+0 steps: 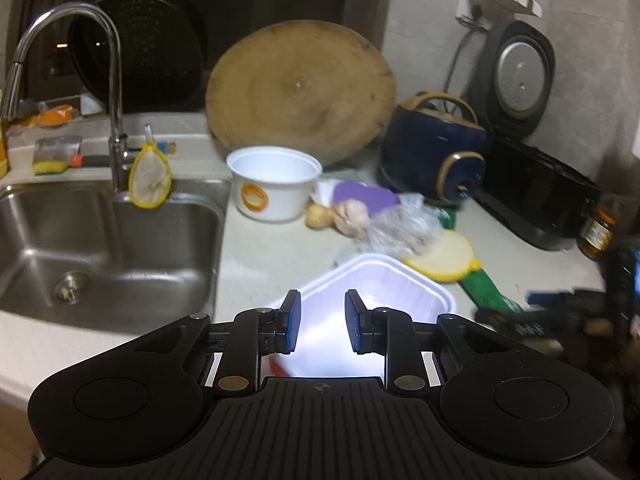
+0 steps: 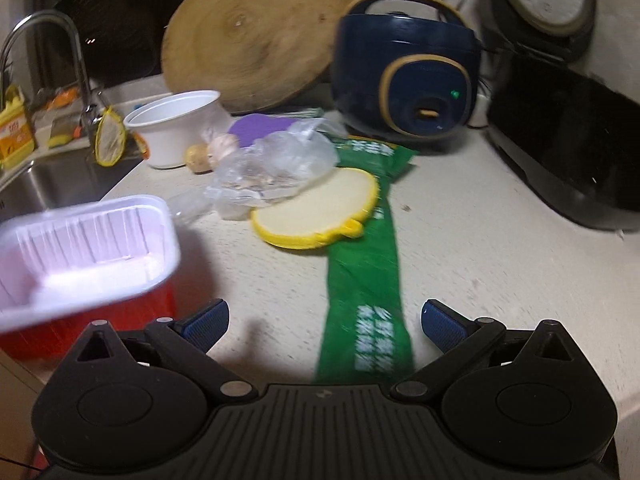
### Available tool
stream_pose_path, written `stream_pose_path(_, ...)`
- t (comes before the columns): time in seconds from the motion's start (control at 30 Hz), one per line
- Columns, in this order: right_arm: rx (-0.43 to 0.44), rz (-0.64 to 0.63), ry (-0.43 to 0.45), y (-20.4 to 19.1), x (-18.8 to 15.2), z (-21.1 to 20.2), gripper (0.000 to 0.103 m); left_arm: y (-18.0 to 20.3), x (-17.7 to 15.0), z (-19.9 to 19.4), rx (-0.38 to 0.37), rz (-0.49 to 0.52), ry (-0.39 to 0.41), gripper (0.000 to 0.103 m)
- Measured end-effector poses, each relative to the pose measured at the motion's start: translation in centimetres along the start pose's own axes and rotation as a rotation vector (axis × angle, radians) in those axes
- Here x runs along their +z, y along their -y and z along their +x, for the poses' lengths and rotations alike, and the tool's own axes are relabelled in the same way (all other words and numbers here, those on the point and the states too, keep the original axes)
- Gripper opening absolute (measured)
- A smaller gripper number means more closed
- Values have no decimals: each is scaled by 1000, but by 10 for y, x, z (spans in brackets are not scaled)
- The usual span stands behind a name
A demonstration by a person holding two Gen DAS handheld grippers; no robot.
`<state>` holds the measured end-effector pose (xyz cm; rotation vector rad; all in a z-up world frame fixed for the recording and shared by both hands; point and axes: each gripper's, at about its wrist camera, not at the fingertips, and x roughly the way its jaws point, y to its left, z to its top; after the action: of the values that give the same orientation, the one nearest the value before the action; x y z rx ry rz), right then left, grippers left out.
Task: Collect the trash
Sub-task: 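Reach the right tool toward the clear plastic bag beside the tray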
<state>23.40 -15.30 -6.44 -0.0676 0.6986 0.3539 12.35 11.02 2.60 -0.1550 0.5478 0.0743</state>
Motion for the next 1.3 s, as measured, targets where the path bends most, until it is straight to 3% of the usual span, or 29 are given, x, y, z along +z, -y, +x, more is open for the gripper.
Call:
stream_pose_path(0.13,31,32,-9,7,-7,-3,103,-5,14,19,2,28,1,27)
stream_pose_path(0.37,75,83,-69,10,-15,5,103,-3,15,82,19,182,-126,27)
stream_pose_path(0.6,67,92,-96,11,-14,7,103,2,12,113,40,268,-206,29)
stream_pose_path(0.87,50,106,-97,22,-10,12,103,-14,16,121,142,145,-226,28)
stream_pose_path(0.97,60,26,-126,16,-8,15,103,-25,13,117,169,54,-232,26)
stream_pose_path(1.1,78,9,-120,17,-5,12,97,-29,5,103,121,-53,-251,24)
stream_pose_path(1.3,51,-34,-17,13,17,2,97,-14,-9,84,24,-131,-261,23)
